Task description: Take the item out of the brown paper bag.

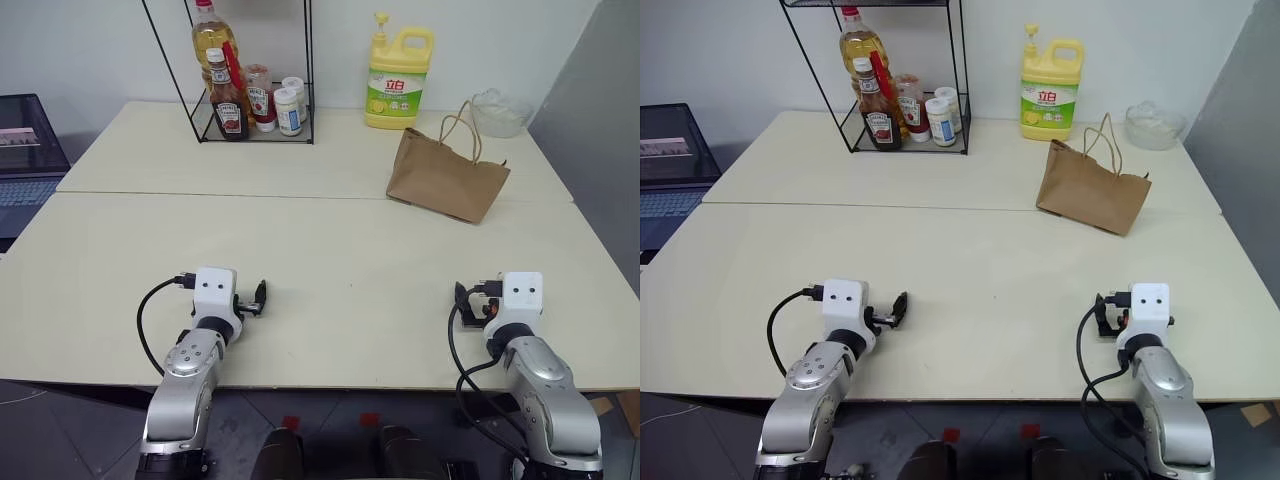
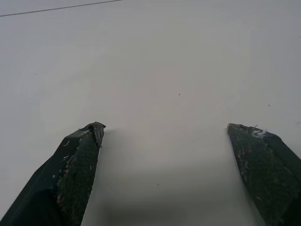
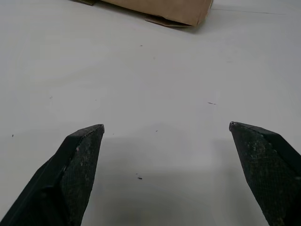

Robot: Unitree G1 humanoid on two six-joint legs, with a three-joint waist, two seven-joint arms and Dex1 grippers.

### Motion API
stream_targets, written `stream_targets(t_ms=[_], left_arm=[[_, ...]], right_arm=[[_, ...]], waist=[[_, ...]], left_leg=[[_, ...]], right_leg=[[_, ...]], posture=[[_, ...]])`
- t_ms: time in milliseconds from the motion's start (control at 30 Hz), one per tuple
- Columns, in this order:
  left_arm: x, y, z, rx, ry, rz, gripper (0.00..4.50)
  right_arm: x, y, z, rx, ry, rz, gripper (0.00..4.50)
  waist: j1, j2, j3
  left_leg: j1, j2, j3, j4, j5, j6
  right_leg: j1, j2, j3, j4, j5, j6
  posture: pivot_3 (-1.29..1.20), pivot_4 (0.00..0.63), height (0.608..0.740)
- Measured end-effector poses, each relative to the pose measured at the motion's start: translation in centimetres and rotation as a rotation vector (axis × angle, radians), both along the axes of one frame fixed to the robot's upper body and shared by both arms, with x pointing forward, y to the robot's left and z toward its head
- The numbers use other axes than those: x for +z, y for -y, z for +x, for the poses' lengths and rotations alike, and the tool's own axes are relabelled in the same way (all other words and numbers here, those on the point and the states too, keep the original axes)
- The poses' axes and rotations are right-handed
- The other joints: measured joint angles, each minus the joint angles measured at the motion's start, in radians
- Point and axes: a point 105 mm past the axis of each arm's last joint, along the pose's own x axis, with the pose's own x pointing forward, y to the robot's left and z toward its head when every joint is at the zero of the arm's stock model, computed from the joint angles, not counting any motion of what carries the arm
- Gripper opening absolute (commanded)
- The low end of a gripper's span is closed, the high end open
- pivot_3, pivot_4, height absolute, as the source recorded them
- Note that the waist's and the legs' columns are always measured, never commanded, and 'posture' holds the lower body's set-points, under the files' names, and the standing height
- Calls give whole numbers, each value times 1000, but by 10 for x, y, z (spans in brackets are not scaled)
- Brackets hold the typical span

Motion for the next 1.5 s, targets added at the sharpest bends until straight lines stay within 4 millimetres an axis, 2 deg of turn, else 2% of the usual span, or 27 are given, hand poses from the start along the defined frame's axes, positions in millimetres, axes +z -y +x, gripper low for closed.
stream_targets(t_ms=[567,767,867,967,1133,1300,1500], left_arm=[[0,2,-1,-21,1,-7,4465],[2,18,3,-150,-11,-53,4465],[24,27,15,-259,38,-52,4465],[59,43,31,-426,99,-38,4465],[103,71,39,-733,143,36,4465],[138,83,47,-886,193,72,4465],[167,95,50,-1028,222,73,4465]], right_arm=[[0,-3,-1,16,10,-7,4500],[8,-6,4,51,31,-15,4500],[23,-6,13,87,69,-48,4500],[40,-3,26,138,100,-101,4500],[73,14,51,202,140,-196,4500],[99,19,72,279,170,-232,4500],[121,14,103,371,185,-233,4500]], waist=[[0,0,0],[-1,0,1],[0,0,1],[0,0,2],[-1,2,4],[-1,2,5],[-4,3,8]], left_leg=[[0,0,0,0,0,0],[0,0,0,0,0,0],[0,0,0,0,0,0],[0,0,0,0,0,0],[-1,0,0,0,0,0],[-2,0,0,0,0,0],[-1,0,1,0,0,0]], right_leg=[[0,0,0,0,0,0],[0,0,0,0,0,0],[0,0,-1,0,0,0],[0,0,-1,0,0,0],[-1,0,-1,0,0,0],[-2,1,0,-1,0,0],[-2,1,0,0,0,0]], posture=[[0,150,740],[0,150,740],[0,150,740],[0,150,740],[0,150,740],[0,150,740],[0,150,740]])
